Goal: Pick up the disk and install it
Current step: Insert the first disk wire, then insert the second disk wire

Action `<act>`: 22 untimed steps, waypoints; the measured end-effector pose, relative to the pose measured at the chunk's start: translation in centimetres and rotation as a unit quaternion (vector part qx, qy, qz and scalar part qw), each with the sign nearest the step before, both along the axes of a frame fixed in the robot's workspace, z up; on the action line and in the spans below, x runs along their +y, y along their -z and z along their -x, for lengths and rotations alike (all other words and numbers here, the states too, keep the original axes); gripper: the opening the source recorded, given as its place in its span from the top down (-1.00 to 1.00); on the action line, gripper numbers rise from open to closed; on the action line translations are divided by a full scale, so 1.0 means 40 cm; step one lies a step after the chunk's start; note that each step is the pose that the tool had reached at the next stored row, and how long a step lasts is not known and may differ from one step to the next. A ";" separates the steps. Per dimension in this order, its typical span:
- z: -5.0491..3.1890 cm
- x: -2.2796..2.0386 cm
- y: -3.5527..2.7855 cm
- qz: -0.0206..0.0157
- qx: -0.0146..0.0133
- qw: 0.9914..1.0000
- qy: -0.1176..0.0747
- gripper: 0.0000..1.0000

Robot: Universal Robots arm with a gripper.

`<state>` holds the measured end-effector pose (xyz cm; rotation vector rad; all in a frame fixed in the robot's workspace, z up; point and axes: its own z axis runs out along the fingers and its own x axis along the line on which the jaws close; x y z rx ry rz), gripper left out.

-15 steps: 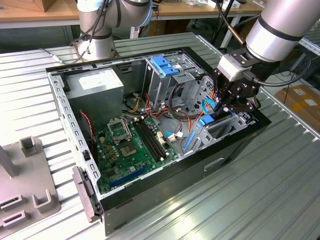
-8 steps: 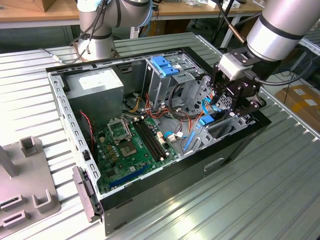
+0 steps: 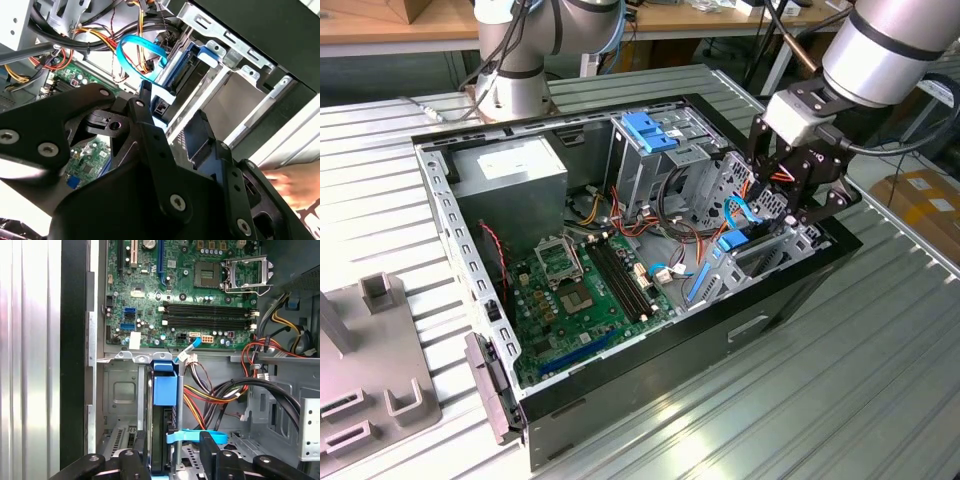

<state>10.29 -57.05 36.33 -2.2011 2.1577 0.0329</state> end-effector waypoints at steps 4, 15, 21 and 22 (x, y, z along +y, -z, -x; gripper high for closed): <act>0.000 0.000 -0.016 0.002 0.000 1.000 0.000 -0.07; 0.000 0.000 -0.016 0.006 0.000 1.000 0.000 -0.07; 0.000 0.008 -0.016 0.006 0.000 1.000 0.000 -0.07; 0.000 0.013 -0.016 0.006 0.000 1.000 0.000 -0.07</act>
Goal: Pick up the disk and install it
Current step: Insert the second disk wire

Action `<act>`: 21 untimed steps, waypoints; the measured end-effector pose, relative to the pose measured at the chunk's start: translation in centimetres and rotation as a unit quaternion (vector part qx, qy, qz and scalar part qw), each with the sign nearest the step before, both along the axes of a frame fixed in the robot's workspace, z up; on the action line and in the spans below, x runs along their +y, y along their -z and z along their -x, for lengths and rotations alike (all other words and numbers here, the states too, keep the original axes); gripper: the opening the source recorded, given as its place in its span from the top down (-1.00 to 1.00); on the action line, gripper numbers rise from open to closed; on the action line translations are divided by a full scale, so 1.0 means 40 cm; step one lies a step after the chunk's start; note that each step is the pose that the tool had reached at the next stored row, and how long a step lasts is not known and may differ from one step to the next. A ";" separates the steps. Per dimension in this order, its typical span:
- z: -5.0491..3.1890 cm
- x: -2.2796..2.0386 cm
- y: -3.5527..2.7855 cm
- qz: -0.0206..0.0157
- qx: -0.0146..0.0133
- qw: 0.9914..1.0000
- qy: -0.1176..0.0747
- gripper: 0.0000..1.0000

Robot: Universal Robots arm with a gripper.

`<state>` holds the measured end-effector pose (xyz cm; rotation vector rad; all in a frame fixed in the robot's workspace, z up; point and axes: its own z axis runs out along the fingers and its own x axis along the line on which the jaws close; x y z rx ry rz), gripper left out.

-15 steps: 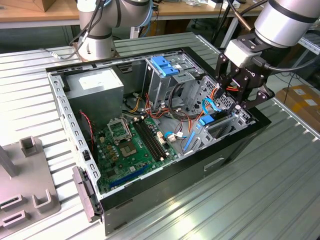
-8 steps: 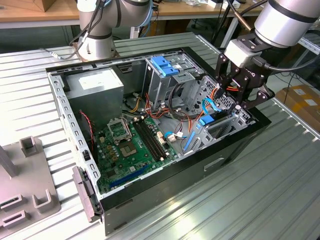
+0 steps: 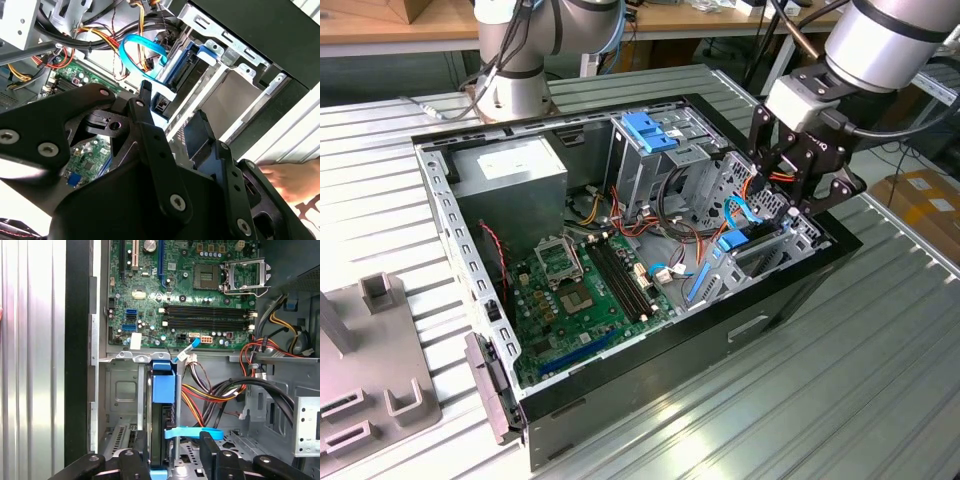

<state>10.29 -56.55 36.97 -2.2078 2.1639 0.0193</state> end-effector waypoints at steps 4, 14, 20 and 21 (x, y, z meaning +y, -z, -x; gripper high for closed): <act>0.000 0.019 0.000 0.000 0.000 1.000 0.000 -0.07; -0.036 0.048 0.000 0.000 0.000 1.000 -0.007 -0.07; -0.074 0.049 0.000 0.000 0.000 0.999 -0.032 -0.07; -0.080 0.049 0.000 0.000 0.000 0.999 -0.037 -0.07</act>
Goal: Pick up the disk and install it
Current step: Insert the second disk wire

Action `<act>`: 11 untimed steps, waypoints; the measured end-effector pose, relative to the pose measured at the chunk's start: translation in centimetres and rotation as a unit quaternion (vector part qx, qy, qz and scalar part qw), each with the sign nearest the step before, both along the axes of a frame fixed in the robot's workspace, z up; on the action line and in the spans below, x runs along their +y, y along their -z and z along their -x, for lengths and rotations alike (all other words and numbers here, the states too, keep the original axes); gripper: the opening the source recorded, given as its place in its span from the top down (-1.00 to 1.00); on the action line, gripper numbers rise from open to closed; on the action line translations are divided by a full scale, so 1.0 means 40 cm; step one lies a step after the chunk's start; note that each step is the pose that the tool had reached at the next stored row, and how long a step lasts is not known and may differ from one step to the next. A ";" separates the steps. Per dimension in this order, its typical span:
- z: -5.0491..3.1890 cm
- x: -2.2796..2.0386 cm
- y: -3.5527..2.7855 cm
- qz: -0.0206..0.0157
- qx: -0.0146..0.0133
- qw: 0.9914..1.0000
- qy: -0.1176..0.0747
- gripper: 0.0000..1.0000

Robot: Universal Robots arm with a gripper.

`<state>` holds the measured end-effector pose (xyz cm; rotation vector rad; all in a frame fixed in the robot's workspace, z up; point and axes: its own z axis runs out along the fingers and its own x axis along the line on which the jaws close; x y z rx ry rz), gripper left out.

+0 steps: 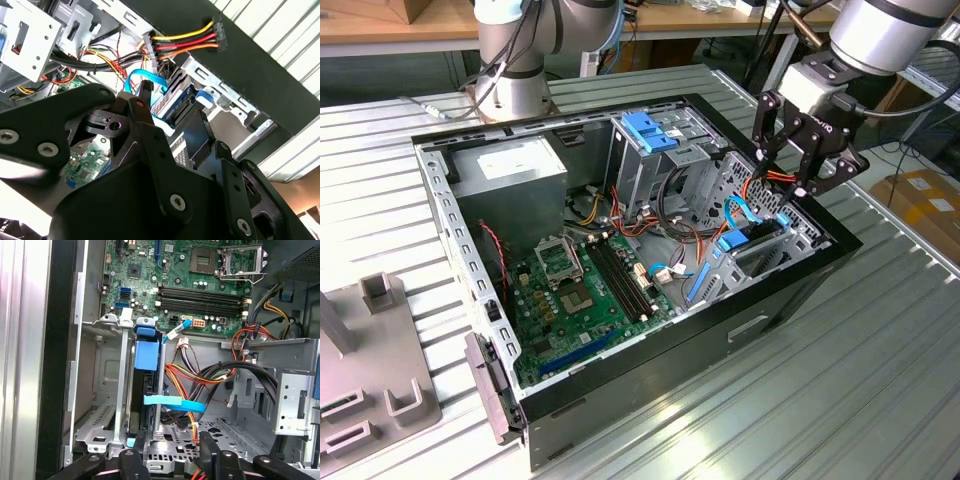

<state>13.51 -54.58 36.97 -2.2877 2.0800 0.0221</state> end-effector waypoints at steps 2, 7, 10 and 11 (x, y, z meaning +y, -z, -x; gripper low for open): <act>-0.011 0.000 0.000 0.000 0.000 1.000 -0.008 -0.07; -0.040 0.001 0.000 0.000 0.000 1.000 -0.024 -0.07; -0.056 0.001 0.000 0.000 0.000 0.999 -0.032 -0.07; -0.062 0.002 0.000 0.000 0.000 0.999 -0.035 -0.07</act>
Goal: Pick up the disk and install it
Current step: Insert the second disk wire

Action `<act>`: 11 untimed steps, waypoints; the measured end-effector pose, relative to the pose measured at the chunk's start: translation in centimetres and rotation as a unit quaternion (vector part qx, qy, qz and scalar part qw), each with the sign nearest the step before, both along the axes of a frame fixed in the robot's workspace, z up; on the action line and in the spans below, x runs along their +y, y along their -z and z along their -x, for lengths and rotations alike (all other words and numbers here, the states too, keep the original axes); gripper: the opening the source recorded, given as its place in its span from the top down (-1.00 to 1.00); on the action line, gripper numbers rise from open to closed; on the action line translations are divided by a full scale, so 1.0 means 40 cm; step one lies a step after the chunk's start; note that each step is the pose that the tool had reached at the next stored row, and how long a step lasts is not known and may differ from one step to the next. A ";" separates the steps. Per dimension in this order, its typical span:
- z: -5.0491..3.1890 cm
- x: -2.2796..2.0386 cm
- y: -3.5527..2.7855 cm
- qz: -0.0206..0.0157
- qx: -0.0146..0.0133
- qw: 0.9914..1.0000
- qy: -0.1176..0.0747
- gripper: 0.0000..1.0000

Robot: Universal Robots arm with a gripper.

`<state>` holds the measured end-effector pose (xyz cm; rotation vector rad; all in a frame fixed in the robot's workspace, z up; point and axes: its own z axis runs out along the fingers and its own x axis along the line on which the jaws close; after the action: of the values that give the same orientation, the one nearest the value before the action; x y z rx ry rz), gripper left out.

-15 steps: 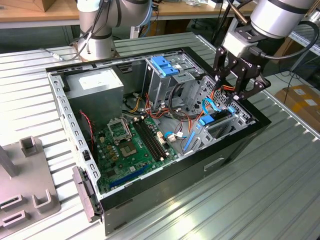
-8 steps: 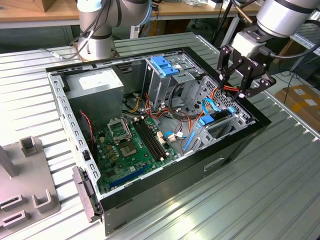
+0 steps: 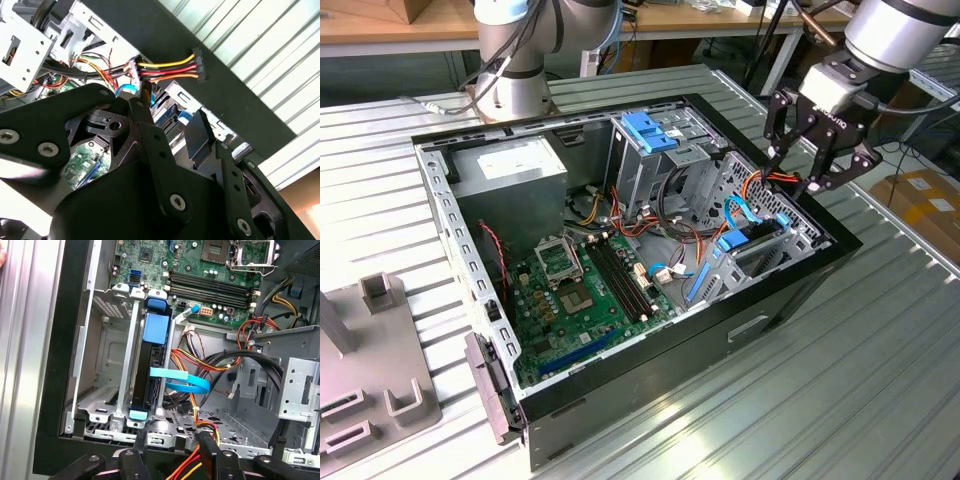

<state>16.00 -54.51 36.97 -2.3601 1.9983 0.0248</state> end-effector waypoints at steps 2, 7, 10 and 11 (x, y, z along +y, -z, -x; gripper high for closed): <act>-0.010 0.000 0.000 0.000 0.000 1.000 -0.005 -0.07; -0.041 0.002 0.000 0.000 0.000 1.000 -0.022 -0.07; -0.062 0.003 0.000 0.000 0.000 0.999 -0.033 -0.07; -0.067 0.003 0.000 0.000 0.000 0.999 -0.035 -0.07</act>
<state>18.67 -54.40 36.97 -2.4300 1.9136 0.0275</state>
